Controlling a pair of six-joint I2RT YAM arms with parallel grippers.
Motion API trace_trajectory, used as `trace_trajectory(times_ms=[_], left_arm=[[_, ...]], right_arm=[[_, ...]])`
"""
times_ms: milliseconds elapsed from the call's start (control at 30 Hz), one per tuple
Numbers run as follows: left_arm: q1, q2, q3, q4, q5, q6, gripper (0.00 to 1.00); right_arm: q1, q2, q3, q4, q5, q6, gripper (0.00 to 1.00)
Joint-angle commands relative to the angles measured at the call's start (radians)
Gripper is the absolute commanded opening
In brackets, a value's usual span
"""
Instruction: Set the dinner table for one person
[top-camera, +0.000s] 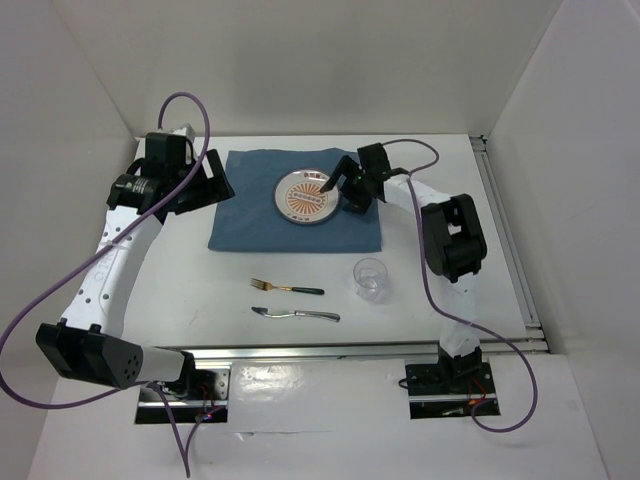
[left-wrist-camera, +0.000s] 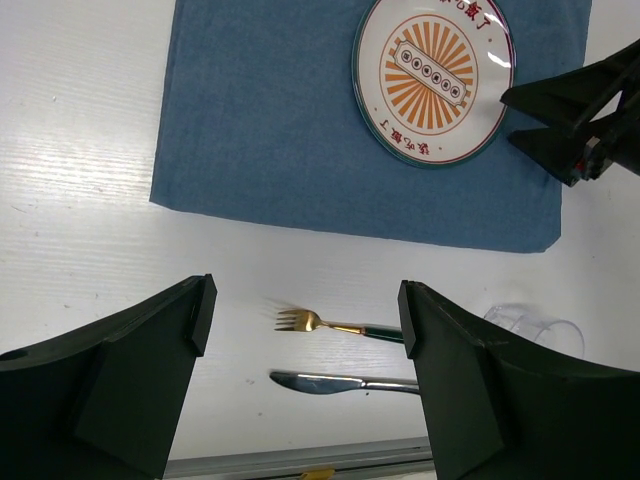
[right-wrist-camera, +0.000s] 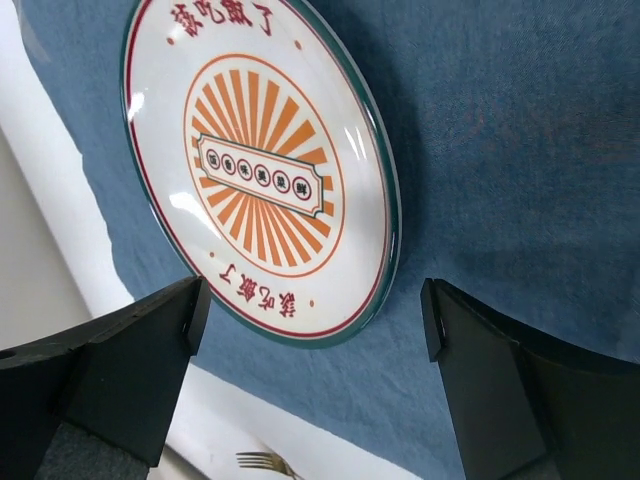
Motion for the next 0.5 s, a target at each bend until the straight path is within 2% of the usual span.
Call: trace_trajectory(times_ms=[0,167,267,333,467], left_arm=[[-0.004,-0.007,0.03,0.021,0.006,0.027,0.92],[-0.004,-0.007,0.03,0.021,0.028,0.027,0.92],[-0.004,-0.007,0.04,0.021,0.028,0.027,0.92],[-0.004,-0.016,0.04,0.021,0.028,0.027,0.92],[-0.004,-0.016,0.03,0.011,0.018,0.027,0.92]], right_arm=[[0.007,-0.114,0.087,-0.103,0.107,-0.094,1.0],[0.007,-0.164,0.138,-0.179,0.17,-0.144,1.0],[0.007,-0.249,0.095,-0.204,0.239,-0.194,1.0],[0.007,-0.365,-0.01,-0.213,0.279,-0.22,1.0],[0.007,-0.607,-0.23,-0.23,0.41,-0.248,0.88]])
